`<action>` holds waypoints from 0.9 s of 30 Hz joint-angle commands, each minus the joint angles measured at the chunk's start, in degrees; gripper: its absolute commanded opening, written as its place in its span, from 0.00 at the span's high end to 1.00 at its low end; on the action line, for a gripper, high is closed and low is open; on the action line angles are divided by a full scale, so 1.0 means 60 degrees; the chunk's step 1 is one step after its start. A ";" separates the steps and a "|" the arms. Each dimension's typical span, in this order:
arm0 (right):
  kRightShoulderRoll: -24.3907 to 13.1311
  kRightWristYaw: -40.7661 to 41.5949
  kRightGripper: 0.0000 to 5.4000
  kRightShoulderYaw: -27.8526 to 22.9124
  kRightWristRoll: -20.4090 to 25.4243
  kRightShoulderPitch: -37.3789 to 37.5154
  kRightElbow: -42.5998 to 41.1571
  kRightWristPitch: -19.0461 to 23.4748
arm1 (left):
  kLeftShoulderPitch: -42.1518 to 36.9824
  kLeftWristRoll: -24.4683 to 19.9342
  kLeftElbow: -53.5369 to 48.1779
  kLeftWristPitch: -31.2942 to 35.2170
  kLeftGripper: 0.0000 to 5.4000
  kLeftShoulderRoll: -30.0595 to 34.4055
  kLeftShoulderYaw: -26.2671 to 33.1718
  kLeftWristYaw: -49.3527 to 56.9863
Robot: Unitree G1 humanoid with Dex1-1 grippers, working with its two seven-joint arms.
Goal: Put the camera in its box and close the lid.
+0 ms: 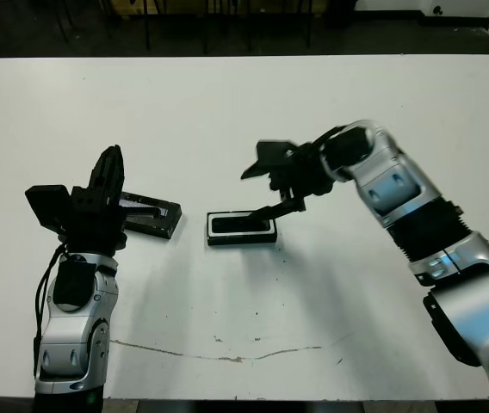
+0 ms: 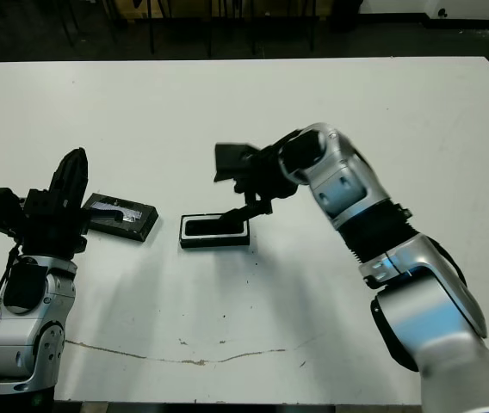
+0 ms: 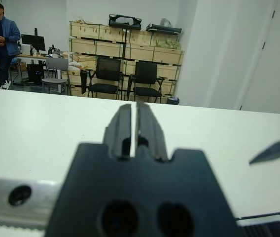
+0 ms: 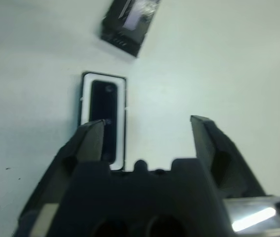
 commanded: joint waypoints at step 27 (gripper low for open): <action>-0.0371 -0.6090 0.40 -0.4563 0.2304 0.6572 -0.6508 0.0649 | -0.1409 0.0030 -0.0676 0.0979 1.00 0.2813 0.0689 -0.1691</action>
